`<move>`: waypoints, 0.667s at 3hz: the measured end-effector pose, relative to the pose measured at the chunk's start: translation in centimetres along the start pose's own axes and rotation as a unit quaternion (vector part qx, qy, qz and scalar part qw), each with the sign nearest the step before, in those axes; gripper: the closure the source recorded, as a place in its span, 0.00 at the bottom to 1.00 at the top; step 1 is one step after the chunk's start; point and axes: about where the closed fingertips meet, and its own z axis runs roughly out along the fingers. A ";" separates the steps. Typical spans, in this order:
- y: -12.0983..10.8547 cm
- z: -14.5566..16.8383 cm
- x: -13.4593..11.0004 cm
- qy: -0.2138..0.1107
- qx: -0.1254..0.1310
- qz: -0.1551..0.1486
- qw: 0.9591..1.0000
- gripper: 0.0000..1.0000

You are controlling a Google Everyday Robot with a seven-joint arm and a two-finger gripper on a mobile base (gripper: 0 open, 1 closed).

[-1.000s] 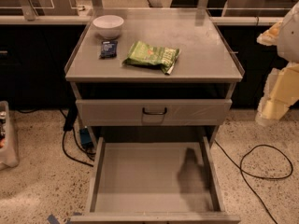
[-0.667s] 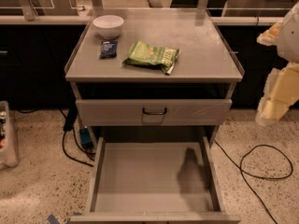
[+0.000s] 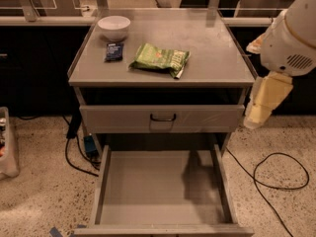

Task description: Place green jalapeno chip bag into middle drawer

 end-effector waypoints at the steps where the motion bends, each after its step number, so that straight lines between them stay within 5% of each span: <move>1: -3.5 3.2 -3.1 -0.014 0.023 -0.031 0.999 0.00; 2: -6.4 5.7 -6.1 -0.029 0.027 -0.056 0.998 0.00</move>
Offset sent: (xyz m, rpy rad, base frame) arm 0.1403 0.0856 -0.0302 0.0248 -0.1124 0.1745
